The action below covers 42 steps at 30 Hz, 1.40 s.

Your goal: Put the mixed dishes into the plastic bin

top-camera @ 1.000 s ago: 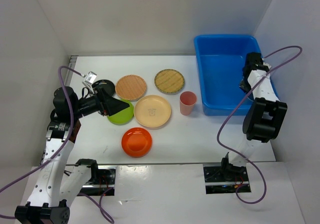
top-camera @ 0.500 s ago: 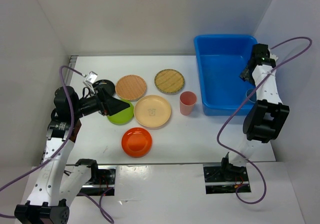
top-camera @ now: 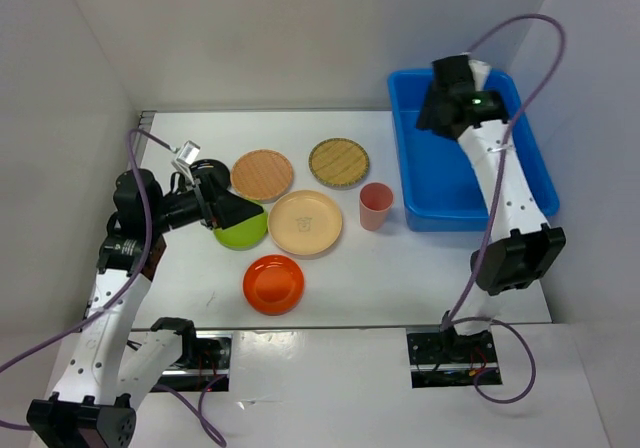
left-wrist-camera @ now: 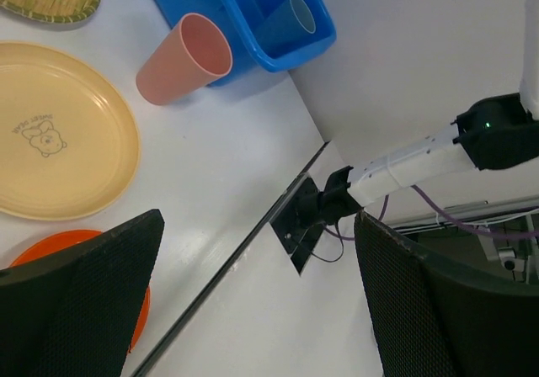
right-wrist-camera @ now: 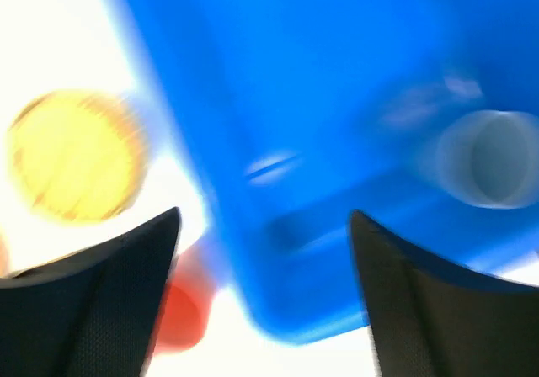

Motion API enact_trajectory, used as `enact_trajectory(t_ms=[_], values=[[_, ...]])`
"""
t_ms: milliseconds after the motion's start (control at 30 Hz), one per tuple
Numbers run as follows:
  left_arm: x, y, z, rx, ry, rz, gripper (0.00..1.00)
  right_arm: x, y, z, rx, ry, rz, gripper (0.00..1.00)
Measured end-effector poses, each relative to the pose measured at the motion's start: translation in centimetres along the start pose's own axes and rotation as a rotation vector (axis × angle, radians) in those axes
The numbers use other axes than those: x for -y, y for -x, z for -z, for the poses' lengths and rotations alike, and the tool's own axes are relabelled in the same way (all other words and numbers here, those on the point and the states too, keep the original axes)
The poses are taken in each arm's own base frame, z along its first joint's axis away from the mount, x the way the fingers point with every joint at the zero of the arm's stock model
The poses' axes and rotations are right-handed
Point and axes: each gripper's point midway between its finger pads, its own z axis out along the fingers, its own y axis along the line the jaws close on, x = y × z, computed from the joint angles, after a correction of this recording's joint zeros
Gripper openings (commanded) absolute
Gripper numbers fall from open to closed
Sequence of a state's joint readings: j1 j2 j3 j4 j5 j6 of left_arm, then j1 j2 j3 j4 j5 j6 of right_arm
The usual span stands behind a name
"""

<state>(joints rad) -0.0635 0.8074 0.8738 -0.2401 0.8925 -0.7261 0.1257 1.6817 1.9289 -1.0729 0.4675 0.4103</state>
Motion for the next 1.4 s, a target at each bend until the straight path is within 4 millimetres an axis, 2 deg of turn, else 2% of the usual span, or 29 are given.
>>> enact_trajectory(t_ms=[33, 67, 100, 167, 200, 233, 267, 300, 333, 367, 433, 500, 567, 700, 767, 1167, 1400], values=[[-0.1, 0.0, -0.1, 0.001, 0.006, 0.011, 0.98, -3.0, -0.9, 1.6, 0.002, 0.077, 0.047, 0.71], [-0.3, 0.0, -0.1, 0.001, 0.014, 0.021, 0.86, -5.4, -1.8, 2.9, -0.003, 0.145, 0.085, 0.48], [-0.5, 0.0, -0.2, 0.001, 0.021, 0.03, 0.78, -8.0, -3.3, 4.5, -0.017, 0.226, 0.129, 0.36], [-1.0, -0.1, -0.2, 0.001, 0.042, 0.046, 0.6, -11.8, -6.3, 7.1, -0.056, 0.373, 0.18, 0.15], [-1.2, -0.1, -0.2, 0.001, 0.053, 0.056, 0.4, -12.9, -7.9, 8.2, -0.082, 0.434, 0.201, 0.12], [-1.4, -0.2, -0.2, 0.0, 0.064, 0.066, 0.3, -13.8, -9.5, 9.1, -0.108, 0.491, 0.214, 0.08], [-1.5, -0.2, -0.1, 0.001, 0.073, 0.068, 0.23, -14.3, -11.2, 9.9, -0.142, 0.544, 0.228, 0.08], [-1.6, -0.2, -0.1, 0.003, 0.081, 0.069, 0.21, -14.7, -12.6, 10.7, -0.17, 0.587, 0.243, 0.11], [-1.7, -0.2, 0.0, 0.008, 0.09, 0.074, 0.21, -15.2, -13.7, 11.3, -0.19, 0.624, 0.254, 0.15], [-1.8, -0.2, 0.1, 0.011, 0.095, 0.074, 0.25, -15.8, -14.6, 11.8, -0.209, 0.652, 0.264, 0.34], [-1.8, -0.2, 0.1, 0.015, 0.101, 0.073, 0.42, -16.9, -15.9, 12.5, -0.234, 0.69, 0.276, 0.48], [-1.8, -0.2, 0.2, 0.018, 0.101, 0.072, 0.5, -17.5, -16.8, 12.7, -0.248, 0.701, 0.295, 0.57], [-1.6, -0.2, 0.3, 0.021, 0.098, 0.067, 0.62, -17.9, -17.3, 12.5, -0.257, 0.697, 0.307, 0.57], [-1.2, -0.2, 0.5, 0.027, 0.089, 0.056, 0.73, -18.0, -17.8, 11.2, -0.261, 0.656, 0.326, 0.59], [-1.0, -0.2, 0.6, 0.031, 0.085, 0.05, 0.75, -18.1, -18.2, 10.3, -0.264, 0.628, 0.337, 0.59], [-0.2, -0.3, 1.0, 0.035, 0.066, 0.033, 0.81, -17.2, -20.0, 5.5, -0.253, 0.445, 0.396, 0.56], [0.1, -0.4, 1.1, 0.034, 0.056, 0.028, 0.82, -15.8, -21.2, 3.0, -0.282, 0.38, 0.4, 0.56]])
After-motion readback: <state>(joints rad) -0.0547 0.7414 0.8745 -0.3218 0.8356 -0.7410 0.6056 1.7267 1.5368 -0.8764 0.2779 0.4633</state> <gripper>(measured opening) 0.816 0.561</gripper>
